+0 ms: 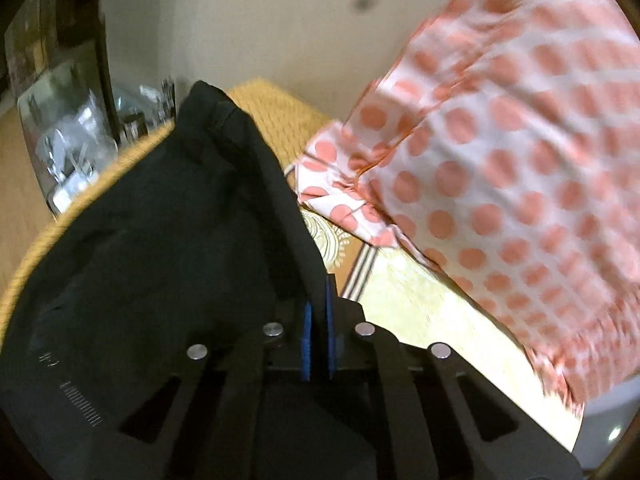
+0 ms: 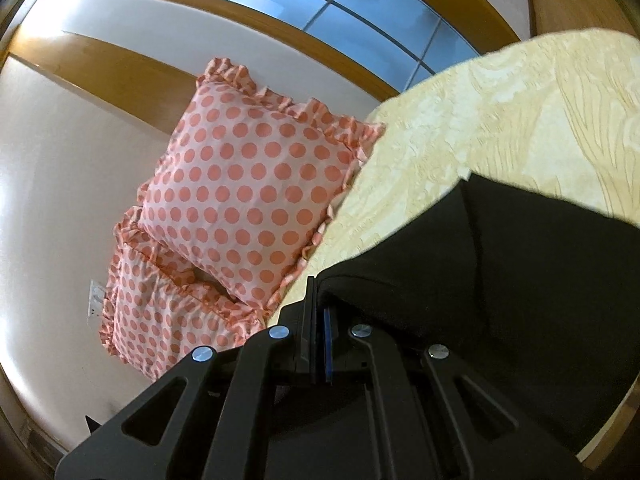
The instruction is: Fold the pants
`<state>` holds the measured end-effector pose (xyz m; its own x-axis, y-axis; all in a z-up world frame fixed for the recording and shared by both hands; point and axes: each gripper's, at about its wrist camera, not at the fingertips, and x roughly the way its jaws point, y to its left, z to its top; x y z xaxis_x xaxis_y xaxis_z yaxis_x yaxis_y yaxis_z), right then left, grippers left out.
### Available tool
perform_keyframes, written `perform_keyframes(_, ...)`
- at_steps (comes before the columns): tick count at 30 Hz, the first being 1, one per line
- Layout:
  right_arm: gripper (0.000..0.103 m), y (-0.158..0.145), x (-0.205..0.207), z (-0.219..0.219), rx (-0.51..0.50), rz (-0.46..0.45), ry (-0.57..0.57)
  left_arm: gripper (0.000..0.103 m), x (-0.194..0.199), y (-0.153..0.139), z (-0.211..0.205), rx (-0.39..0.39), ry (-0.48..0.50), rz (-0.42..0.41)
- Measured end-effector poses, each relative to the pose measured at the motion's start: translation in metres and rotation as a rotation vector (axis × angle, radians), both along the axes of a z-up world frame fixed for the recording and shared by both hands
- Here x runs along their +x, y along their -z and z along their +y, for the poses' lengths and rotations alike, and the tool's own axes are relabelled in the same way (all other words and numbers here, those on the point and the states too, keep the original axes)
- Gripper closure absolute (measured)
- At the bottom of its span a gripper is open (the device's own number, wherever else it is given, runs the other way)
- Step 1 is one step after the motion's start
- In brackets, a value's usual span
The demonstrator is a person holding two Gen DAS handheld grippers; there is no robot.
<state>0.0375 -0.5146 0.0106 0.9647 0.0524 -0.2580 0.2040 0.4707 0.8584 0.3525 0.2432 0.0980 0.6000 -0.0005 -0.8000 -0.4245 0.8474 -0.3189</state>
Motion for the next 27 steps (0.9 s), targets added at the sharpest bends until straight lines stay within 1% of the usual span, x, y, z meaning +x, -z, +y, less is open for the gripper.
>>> perform_keyframes(2,0.101,-0.009,0.000,-0.004,-0.027,-0.012,0.000,0.098,-0.036,-0.023,0.003,0.026,0.027,-0.054)
perform_keyframes(3,0.101,-0.015,0.000,-0.007,-0.046,-0.019,-0.002,0.098,-0.063,-0.036,0.007,0.033,0.037,-0.090)
perform_keyframes(5,0.101,-0.023,0.001,-0.011,-0.067,-0.026,-0.006,0.098,-0.108,-0.052,0.017,0.039,0.043,-0.140)
perform_keyframes(6,0.101,-0.026,0.000,-0.014,-0.069,-0.029,-0.010,0.098,-0.140,-0.059,0.021,0.046,0.039,-0.169)
perform_keyframes(8,0.101,-0.029,-0.002,-0.017,-0.073,-0.021,-0.015,0.098,-0.181,-0.063,0.027,0.065,0.024,-0.195)
perform_keyframes(9,0.101,-0.028,-0.004,-0.019,-0.073,-0.015,-0.018,0.098,-0.204,-0.061,0.027,0.080,0.014,-0.200)
perform_keyframes(10,0.101,-0.026,-0.006,-0.020,-0.069,-0.004,-0.020,0.098,-0.227,-0.056,0.028,0.091,0.002,-0.203)
perform_keyframes(11,0.101,-0.024,-0.008,-0.021,-0.064,0.007,-0.022,0.098,-0.241,-0.052,0.026,0.097,-0.008,-0.202)
perform_keyframes(12,0.101,-0.019,-0.010,-0.022,-0.054,0.028,-0.026,0.098,-0.260,-0.041,0.027,0.100,-0.025,-0.193)
perform_keyframes(14,0.101,-0.008,-0.013,-0.024,-0.032,0.074,-0.030,0.098,-0.280,-0.018,0.029,0.087,-0.042,-0.171)
perform_keyframes(16,0.101,0.006,-0.017,-0.027,0.000,0.119,-0.034,0.099,-0.296,0.009,0.025,0.067,-0.045,-0.127)
perform_keyframes(18,0.101,0.019,-0.024,-0.029,0.021,0.156,-0.029,0.100,-0.310,0.027,0.024,0.067,-0.064,-0.112)
perform_keyframes(21,0.101,0.032,-0.033,-0.033,0.058,0.186,-0.024,0.100,-0.321,0.036,0.023,0.085,-0.084,-0.123)
perform_keyframes(23,0.101,0.035,-0.041,-0.033,0.085,0.173,-0.027,0.100,-0.329,0.035,0.023,0.092,-0.093,-0.140)
perform_keyframes(25,0.101,0.034,-0.047,-0.033,0.074,0.181,-0.022,0.100,-0.336,0.032,0.022,0.114,-0.095,-0.162)
perform_keyframes(27,0.101,0.041,-0.053,-0.034,0.085,0.208,-0.015,0.100,-0.340,0.038,0.025,0.118,-0.102,-0.152)
